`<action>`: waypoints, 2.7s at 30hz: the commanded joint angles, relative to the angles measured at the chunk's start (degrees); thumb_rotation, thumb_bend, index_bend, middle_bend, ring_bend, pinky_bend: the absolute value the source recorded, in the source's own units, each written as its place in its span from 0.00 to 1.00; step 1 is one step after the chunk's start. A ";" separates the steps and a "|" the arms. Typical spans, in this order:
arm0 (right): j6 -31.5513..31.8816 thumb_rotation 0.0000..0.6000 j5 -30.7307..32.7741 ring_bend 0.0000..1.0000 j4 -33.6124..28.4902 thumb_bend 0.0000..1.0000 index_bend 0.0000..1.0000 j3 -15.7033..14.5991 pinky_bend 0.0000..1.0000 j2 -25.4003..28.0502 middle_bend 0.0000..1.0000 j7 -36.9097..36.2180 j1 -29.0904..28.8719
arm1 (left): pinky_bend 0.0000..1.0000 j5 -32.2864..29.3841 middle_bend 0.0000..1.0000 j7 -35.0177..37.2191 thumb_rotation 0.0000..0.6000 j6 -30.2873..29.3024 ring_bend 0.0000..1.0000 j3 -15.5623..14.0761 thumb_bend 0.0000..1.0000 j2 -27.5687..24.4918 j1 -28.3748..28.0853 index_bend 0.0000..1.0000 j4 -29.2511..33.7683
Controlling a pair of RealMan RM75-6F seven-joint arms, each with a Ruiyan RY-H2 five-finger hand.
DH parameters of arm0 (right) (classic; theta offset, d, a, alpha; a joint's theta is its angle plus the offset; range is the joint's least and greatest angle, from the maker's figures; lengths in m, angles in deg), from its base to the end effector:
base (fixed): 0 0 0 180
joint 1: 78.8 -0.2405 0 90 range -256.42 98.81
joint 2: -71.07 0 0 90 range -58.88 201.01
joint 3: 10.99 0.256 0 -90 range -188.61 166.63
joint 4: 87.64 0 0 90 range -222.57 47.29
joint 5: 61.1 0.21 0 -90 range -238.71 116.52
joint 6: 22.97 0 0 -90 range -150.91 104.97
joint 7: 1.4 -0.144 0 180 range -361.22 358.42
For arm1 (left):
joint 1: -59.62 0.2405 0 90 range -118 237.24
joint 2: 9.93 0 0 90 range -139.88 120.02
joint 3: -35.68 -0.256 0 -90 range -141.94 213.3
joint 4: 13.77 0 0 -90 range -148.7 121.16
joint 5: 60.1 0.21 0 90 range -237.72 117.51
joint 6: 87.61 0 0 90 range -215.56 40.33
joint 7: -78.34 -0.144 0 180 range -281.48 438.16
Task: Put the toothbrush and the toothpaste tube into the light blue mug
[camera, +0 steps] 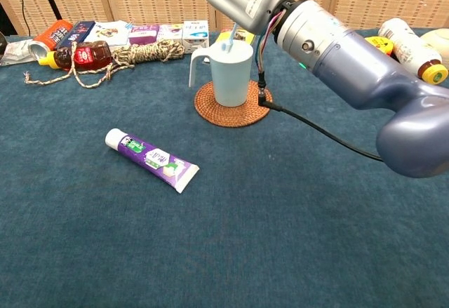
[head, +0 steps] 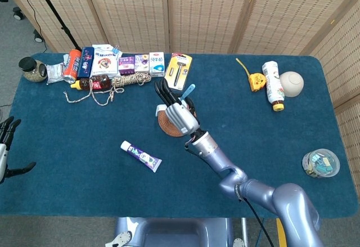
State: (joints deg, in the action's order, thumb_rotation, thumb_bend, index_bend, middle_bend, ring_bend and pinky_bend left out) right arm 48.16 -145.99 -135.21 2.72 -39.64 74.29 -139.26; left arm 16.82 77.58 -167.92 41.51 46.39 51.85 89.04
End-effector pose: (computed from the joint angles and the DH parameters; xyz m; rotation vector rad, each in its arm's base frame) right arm -0.0249 -0.3984 -0.0490 1.5016 0.6889 0.5242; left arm -0.2933 0.2030 0.1877 -1.3032 -0.9930 -0.8898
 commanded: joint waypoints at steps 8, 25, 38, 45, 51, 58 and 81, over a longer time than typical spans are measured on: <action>0.02 1.00 -0.63 0.00 1.46 0.47 0.28 -1.03 0.00 -0.73 0.00 1.47 0.48 | 0.00 -0.01 0.00 -0.14 1.00 0.02 0.00 -0.06 0.00 0.06 -0.03 0.00 0.00; 7.44 1.00 -1.09 0.00 -13.83 0.47 0.02 1.10 0.00 8.60 0.00 -4.58 5.62 | 0.00 1.40 0.00 0.27 1.00 0.71 0.00 -0.37 0.00 0.40 -0.69 0.00 -1.02; 8.14 1.00 9.72 0.00 -40.18 0.00 0.00 -0.36 0.00 34.13 0.00 -45.37 25.82 | 0.00 15.92 0.00 5.64 1.00 0.59 0.00 -3.51 0.00 4.43 -4.08 0.00 -11.25; 7.04 1.00 4.32 0.00 -44.78 0.00 0.00 -8.90 0.00 44.91 0.00 -65.12 35.13 | 0.00 26.12 0.00 6.53 1.00 0.30 0.00 -6.24 0.00 8.19 -7.81 0.00 -19.16; 12.58 1.00 -1.37 0.00 -41.86 0.00 0.00 -13.62 0.00 44.52 0.00 -69.73 40.98 | 0.00 32.60 0.00 8.26 1.00 0.71 0.00 -8.50 0.00 11.54 -11.19 0.00 -24.93; 16.64 1.00 -4.63 0.00 -38.27 0.00 0.00 -16.08 0.00 43.06 0.00 -72.79 45.25 | 0.00 34.21 0.00 8.20 1.00 2.91 0.00 -9.04 0.01 14.12 -14.34 0.00 -26.78; 16.44 1.00 -4.95 0.00 -33.17 0.00 0.00 -15.81 0.00 41.07 0.00 -80.55 49.61 | 0.10 20.72 0.00 -9.13 1.00 31.29 0.00 -1.99 0.27 29.03 -30.24 0.07 -23.05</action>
State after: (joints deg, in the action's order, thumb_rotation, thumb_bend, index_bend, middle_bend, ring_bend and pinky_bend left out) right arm 64.66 -150.99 -168.38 -13.15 1.41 -6.23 -89.70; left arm 39.43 70.28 -138.50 38.40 73.62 22.92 66.25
